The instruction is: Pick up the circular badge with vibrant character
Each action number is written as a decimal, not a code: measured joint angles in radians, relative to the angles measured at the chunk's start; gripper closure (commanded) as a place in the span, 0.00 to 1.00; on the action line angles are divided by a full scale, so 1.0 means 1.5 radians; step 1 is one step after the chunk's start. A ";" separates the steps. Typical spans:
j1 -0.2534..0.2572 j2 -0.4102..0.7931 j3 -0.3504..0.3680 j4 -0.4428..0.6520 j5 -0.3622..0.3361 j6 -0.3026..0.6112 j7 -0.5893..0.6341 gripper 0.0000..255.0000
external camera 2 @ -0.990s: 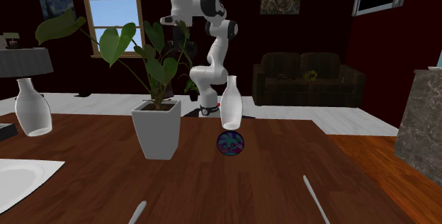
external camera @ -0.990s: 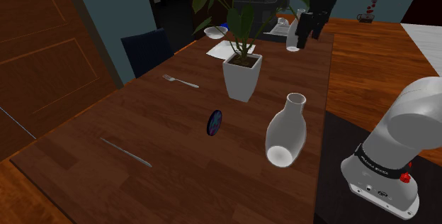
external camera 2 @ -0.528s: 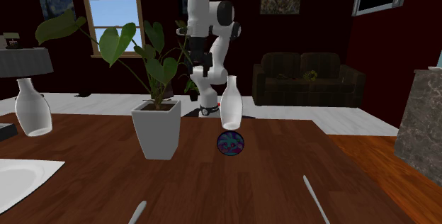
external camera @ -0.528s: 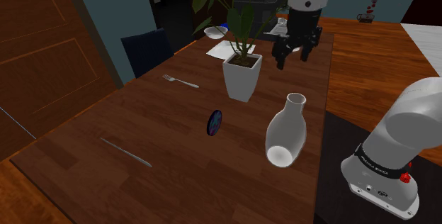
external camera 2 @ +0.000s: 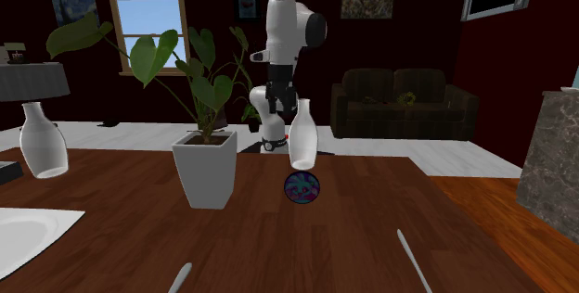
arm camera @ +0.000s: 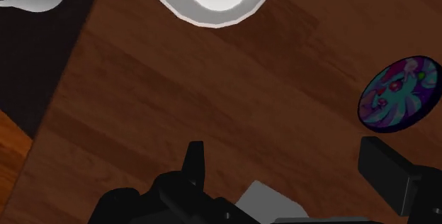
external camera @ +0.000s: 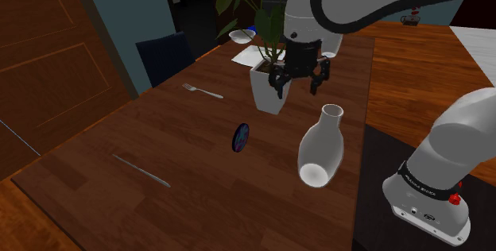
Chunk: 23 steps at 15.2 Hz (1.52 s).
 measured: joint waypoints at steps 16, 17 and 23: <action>-0.141 0.478 0.276 0.225 -0.266 0.156 0.675 0.00; -0.138 0.485 0.274 0.223 -0.273 0.162 0.682 0.00; -0.126 0.516 0.265 0.205 -0.306 0.196 0.706 1.00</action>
